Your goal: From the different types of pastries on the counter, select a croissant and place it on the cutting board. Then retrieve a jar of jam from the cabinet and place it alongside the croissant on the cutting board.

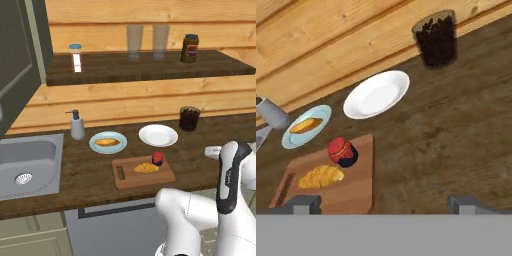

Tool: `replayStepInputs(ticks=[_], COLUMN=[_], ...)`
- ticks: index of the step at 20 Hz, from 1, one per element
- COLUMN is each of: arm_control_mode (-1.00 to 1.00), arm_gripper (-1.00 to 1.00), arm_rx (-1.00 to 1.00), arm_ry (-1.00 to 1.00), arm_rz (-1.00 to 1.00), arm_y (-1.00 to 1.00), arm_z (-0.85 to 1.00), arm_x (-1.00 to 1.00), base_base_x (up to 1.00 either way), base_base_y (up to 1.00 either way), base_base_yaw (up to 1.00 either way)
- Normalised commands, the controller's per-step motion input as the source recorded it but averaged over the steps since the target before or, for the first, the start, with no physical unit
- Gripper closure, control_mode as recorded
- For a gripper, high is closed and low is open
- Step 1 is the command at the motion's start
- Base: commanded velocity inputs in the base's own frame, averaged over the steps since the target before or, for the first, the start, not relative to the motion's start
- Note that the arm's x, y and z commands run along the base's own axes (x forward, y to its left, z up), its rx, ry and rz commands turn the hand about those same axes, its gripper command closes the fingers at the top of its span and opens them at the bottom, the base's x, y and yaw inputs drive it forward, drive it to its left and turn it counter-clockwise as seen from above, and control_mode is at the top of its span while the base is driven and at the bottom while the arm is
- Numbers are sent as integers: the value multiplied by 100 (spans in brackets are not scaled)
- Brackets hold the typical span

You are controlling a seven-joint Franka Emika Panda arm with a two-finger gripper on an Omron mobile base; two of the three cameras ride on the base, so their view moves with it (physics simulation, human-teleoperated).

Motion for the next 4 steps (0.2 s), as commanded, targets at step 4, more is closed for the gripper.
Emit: replayStepInputs(ticks=[4], arm_control_mode=[-100], arm_gripper=[-100], arm_rx=[-1], arm_ry=[14], arm_rz=[-67], arm_y=[0], arm_z=[56], arm_x=[-67], base_base_x=[0], base_base_y=[0], base_base_yaw=[0])
